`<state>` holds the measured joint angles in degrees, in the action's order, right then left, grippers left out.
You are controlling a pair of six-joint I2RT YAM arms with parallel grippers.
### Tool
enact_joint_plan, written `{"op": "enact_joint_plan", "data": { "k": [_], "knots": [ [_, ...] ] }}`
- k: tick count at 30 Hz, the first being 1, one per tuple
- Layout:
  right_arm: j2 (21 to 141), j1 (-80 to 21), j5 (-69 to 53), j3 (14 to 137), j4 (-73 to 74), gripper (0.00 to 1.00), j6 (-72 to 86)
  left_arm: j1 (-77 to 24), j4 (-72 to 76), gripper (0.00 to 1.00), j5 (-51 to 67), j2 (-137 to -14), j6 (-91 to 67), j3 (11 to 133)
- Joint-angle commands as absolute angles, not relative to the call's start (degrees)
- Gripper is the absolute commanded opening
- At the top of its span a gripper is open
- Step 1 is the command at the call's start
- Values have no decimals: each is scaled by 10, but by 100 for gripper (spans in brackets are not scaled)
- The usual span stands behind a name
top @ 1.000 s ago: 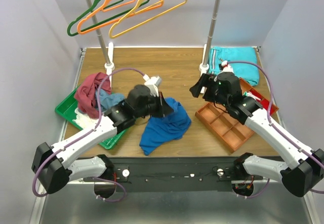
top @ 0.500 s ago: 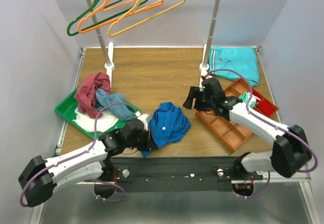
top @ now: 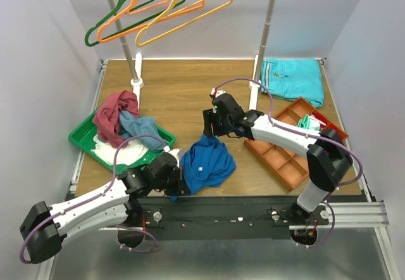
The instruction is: Place the tank top on the hanger
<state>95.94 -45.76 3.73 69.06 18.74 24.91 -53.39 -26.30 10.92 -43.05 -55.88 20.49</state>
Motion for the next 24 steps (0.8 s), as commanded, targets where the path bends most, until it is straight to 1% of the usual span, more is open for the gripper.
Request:
{"op": "enact_joint_plan", "data": {
  "k": [1,4,8,10,11,12,17,18,20,21,22,24],
  "knots": [
    [990,-456,104,701,229,65,238,-537,-297,0,99,-416,-565,214],
    [985,-455,91,682,215,62,242,-538,-297,0,98,-414,-565,214],
    [1003,-455,47,674,207,59,246,-538,-299,0,94,-418,-563,218],
    [1015,-456,54,675,213,53,259,-538,-308,0,87,-417,-563,224],
    [1018,-456,65,674,217,52,264,-537,-312,0,76,-414,-563,228],
    [1020,-455,68,667,218,49,268,-538,-317,0,65,-410,-560,234],
    [1017,-456,30,656,195,49,274,-537,-359,0,4,-427,-524,296],
    [1016,-456,31,658,201,37,274,-537,-362,0,-12,-436,-520,304],
    [1007,-456,54,674,214,20,278,-537,-375,0,-35,-439,-513,331],
    [999,-456,68,680,228,5,279,-537,-378,0,-47,-440,-504,341],
    [991,-456,80,689,234,1,279,-537,-385,0,-80,-443,-496,370],
    [961,-456,119,727,257,1,276,-536,-399,0,-125,-462,-462,411]
  ]
}}
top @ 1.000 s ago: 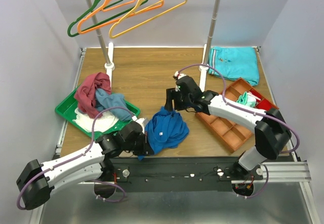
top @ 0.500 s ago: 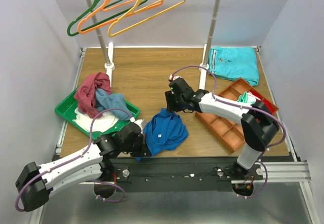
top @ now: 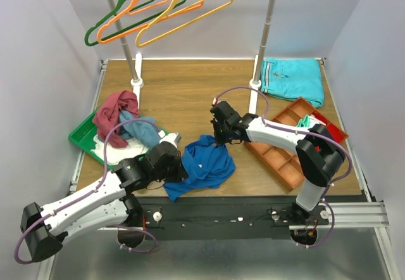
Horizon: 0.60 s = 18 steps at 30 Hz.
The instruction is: Place the tank top on the hanger
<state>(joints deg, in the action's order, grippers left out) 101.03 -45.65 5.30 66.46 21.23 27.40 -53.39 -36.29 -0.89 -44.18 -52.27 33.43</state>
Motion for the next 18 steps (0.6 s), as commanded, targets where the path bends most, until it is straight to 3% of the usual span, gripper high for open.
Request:
{"op": "enact_joint_plan", "data": {
  "k": [1,9,18],
  "knots": [
    [950,-455,135,743,265,1,275,-535,-416,0,-172,-472,-451,464],
    [864,-455,351,959,294,1,229,-515,-380,0,-342,-562,-313,738],
    [870,-455,450,1206,266,1,123,-476,-228,0,-273,-627,-169,985]
  ]
}}
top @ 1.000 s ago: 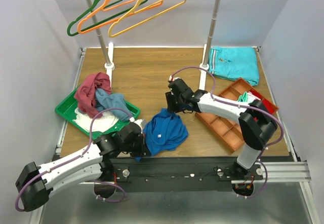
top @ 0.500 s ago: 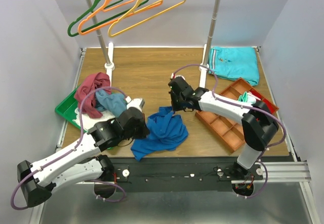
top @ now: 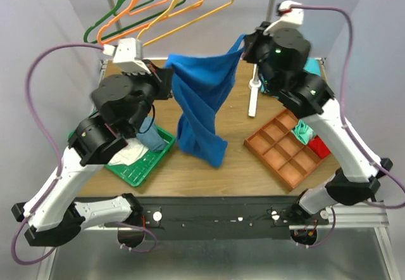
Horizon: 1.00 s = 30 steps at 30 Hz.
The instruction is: Place the tank top on the hanger
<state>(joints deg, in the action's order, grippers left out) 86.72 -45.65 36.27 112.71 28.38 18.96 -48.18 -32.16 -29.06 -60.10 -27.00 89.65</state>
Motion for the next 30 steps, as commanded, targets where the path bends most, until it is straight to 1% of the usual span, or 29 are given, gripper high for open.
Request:
{"op": "enact_joint_plan", "data": {
  "k": [1,5,8,9,10,12,13,15,16,18,19,20,22,24,25,26,27,28,30],
  "knots": [
    [868,-455,451,1214,259,1,118,-475,-221,0,-255,-631,-161,1019],
    [839,-455,439,1195,238,1,124,-475,-228,0,-243,-642,-142,1056],
    [810,-454,436,1121,236,1,145,-475,-238,0,-237,-631,-151,1019],
    [803,-455,435,1074,236,1,155,-475,-239,0,-234,-625,-159,999],
    [783,-455,431,1042,238,1,166,-475,-236,0,-227,-608,-168,944],
    [763,-454,406,985,246,1,207,-475,-236,0,-221,-589,-202,878],
    [743,-454,396,910,248,1,224,-475,-230,0,-219,-565,-219,795],
    [717,-455,361,821,243,1,281,-475,-216,0,-201,-539,-274,702],
    [707,-455,346,730,231,1,297,-475,-210,0,-201,-518,-298,615],
    [684,-455,315,642,209,1,340,-473,-192,0,-175,-499,-361,533],
    [684,-455,302,610,202,1,350,-473,-174,4,-165,-488,-379,469],
    [694,-455,290,566,200,1,366,-472,-166,5,-157,-484,-394,445],
    [713,-455,253,550,213,1,377,-471,-154,8,-136,-482,-414,412],
    [731,-454,229,545,223,1,380,-471,-159,36,-134,-483,-412,417],
    [734,-454,222,543,227,15,379,-471,-176,50,-138,-484,-406,436],
    [733,-454,217,541,231,23,377,-470,-189,58,-139,-484,-396,449],
    [726,-454,205,531,237,32,376,-470,-199,59,-138,-484,-385,463],
    [719,-454,198,527,239,54,374,-471,-226,60,-139,-486,-364,496],
    [708,-454,186,516,253,65,375,-469,-251,67,-151,-491,-340,535]
  ]
}}
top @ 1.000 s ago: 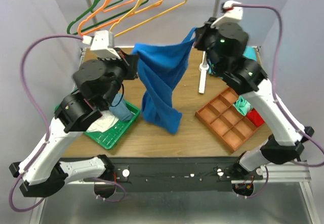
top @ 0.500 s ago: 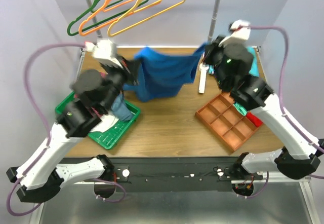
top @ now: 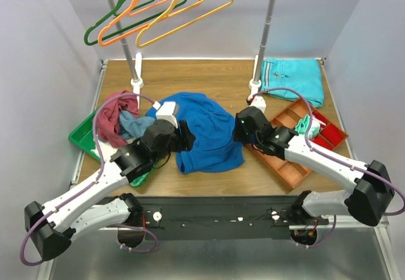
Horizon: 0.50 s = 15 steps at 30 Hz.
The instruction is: Place the tank top on the hanger
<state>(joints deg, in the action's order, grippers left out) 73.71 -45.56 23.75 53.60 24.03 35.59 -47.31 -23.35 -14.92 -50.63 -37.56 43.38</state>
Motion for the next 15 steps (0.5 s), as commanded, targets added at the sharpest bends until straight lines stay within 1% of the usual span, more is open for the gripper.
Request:
{"op": "enact_joint_plan", "data": {
  "k": [1,3,4,6,7,8,10,11,12,15],
  "knots": [
    [696,-454,178,515,256,73,375,-469,-277,69,-161,-501,-326,579],
    [689,-454,164,519,276,76,375,-464,-299,69,-184,-517,-291,629],
    [685,-454,165,531,286,79,377,-458,-314,69,-191,-539,-275,684],
    [679,-454,168,541,308,80,381,-429,-327,69,-216,-568,-238,742],
    [677,-455,170,546,313,80,381,-412,-328,68,-209,-593,-233,791],
    [669,-454,172,556,318,80,382,-396,-310,65,-193,-602,-226,808],
    [661,-454,181,566,330,81,380,-361,-267,63,-173,-619,-193,832],
    [653,-455,180,574,330,81,373,-353,-218,62,-167,-627,-179,839],
    [650,-454,170,577,323,82,367,-344,-202,62,-157,-635,-145,852],
    [653,-455,142,605,327,82,359,-307,-182,62,-128,-693,-113,925]
  ]
}}
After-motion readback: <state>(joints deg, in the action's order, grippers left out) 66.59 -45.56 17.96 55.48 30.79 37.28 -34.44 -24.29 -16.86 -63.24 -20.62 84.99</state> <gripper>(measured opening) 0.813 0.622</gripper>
